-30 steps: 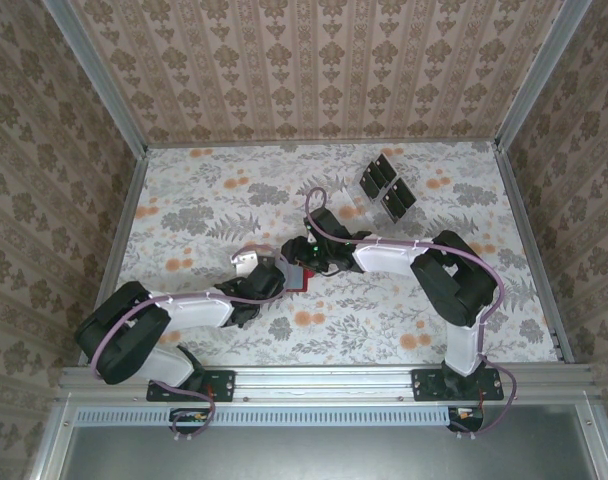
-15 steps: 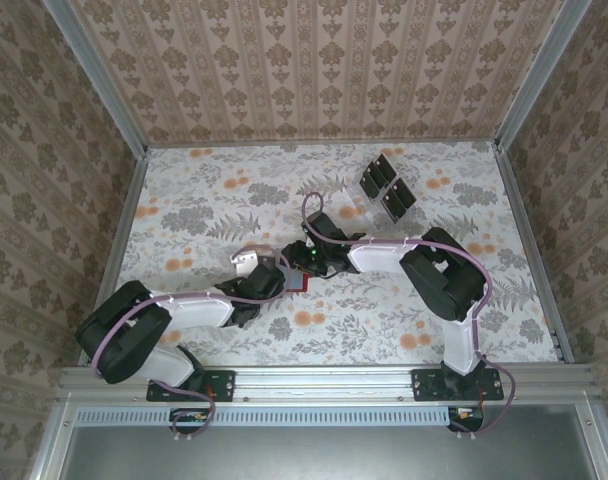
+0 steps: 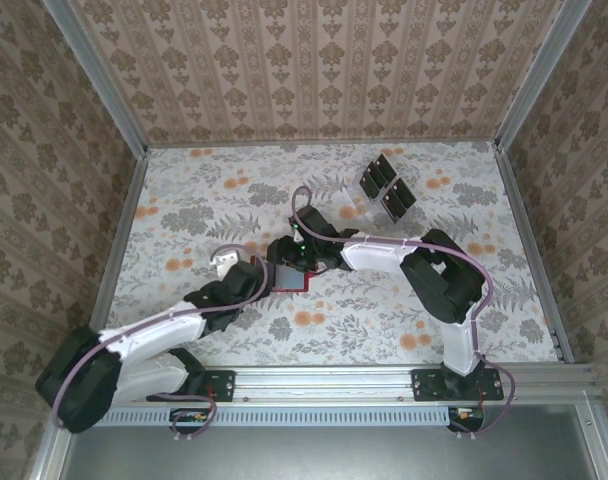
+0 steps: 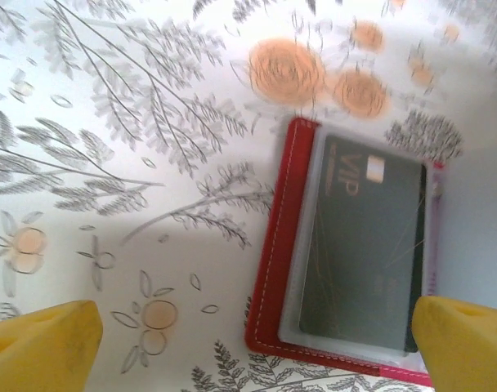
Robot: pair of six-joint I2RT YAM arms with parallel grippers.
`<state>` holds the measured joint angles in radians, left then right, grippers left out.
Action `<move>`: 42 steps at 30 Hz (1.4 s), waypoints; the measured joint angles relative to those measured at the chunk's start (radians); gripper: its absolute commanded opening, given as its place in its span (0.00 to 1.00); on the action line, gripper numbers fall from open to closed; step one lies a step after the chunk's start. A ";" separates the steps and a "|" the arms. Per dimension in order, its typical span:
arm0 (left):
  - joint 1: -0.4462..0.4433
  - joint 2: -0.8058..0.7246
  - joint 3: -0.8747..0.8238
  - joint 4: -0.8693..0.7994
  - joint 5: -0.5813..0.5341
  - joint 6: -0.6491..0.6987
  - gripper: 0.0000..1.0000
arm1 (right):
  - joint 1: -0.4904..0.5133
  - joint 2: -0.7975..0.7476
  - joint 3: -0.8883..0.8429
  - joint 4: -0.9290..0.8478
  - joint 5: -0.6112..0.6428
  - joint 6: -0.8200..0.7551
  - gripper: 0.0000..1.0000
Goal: Put the credit cards into the card holder
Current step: Flip over the card slot on the card holder.
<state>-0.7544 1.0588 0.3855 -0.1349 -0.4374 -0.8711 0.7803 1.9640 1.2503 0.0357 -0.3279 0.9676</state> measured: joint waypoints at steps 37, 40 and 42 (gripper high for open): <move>0.137 -0.016 0.033 -0.099 0.142 0.064 1.00 | -0.203 -0.117 0.247 -0.289 -0.001 -0.294 0.52; 0.143 0.073 0.095 -0.068 0.159 0.095 1.00 | -0.315 -0.182 0.246 -0.369 0.063 -0.373 0.52; 0.148 0.127 0.130 -0.040 0.172 0.115 1.00 | -0.388 -0.197 0.247 -0.416 0.102 -0.418 0.52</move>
<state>-0.6067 1.1858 0.5156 -0.1753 -0.2649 -0.7559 0.3920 1.7668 1.4971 -0.3805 -0.2256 0.5495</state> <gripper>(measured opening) 0.997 0.519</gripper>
